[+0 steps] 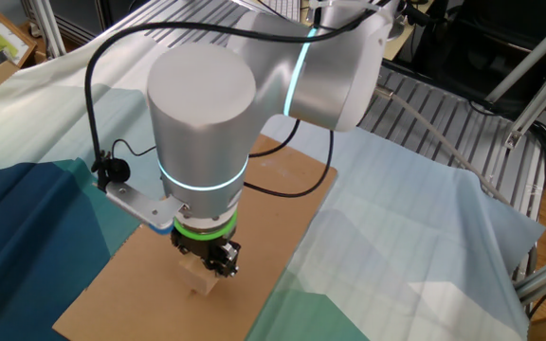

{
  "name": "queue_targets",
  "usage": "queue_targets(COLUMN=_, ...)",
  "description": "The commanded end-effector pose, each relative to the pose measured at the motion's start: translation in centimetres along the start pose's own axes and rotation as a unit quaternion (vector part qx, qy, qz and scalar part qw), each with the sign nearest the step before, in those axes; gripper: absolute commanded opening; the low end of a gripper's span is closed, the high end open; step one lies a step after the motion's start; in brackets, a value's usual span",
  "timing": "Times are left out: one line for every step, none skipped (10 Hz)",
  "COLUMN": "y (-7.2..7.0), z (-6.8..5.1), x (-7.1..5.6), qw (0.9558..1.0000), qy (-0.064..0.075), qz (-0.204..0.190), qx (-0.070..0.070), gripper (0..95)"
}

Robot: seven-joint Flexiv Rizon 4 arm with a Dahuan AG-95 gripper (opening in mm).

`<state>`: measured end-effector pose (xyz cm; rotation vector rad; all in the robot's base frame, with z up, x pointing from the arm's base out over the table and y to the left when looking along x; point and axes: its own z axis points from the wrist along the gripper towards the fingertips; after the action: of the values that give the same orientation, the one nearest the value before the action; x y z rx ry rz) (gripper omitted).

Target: Grab the block and place it at the designated location

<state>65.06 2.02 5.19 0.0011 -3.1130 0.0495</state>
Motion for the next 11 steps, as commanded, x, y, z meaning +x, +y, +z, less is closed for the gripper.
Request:
queue_targets(y=0.3, z=0.2, x=0.4, qw=0.9999, qy=-0.006, qz=0.012, qx=0.003, gripper=0.0)
queue_targets(y=0.4, z=0.2, x=0.5, qw=0.9999, qy=-0.006, qz=0.012, qx=0.003, gripper=0.0)
queue_targets(y=0.4, z=0.2, x=0.4, qw=0.9999, qy=-0.007, qz=0.012, qx=0.002, gripper=0.0)
queue_targets(y=0.4, z=0.2, x=0.4, qw=0.9999, qy=-0.006, qz=0.012, qx=0.003, gripper=0.0)
queue_targets(y=0.4, z=0.2, x=0.4, qw=0.9999, qy=-0.005, qz=0.014, qx=0.003, gripper=0.0)
queue_targets(y=0.4, z=0.3, x=0.4, qw=0.9998, qy=-0.004, qz=0.016, qx=0.005, gripper=0.0)
queue_targets(y=0.4, z=0.3, x=0.4, qw=0.9998, qy=-0.003, qz=0.017, qx=0.006, gripper=0.0)
queue_targets(y=0.2, z=0.6, x=0.3, qw=0.9998, qy=0.0, qz=0.018, qx=0.006, gripper=0.0)
queue_targets(y=0.1, z=0.8, x=0.3, qw=0.9998, qy=0.0, qz=0.018, qx=0.006, gripper=0.0)
queue_targets(y=-0.1, z=1.2, x=0.1, qw=0.9998, qy=0.003, qz=0.018, qx=0.006, gripper=0.0)
queue_targets(y=-0.1, z=1.2, x=0.1, qw=0.9998, qy=0.003, qz=0.018, qx=0.008, gripper=0.0)
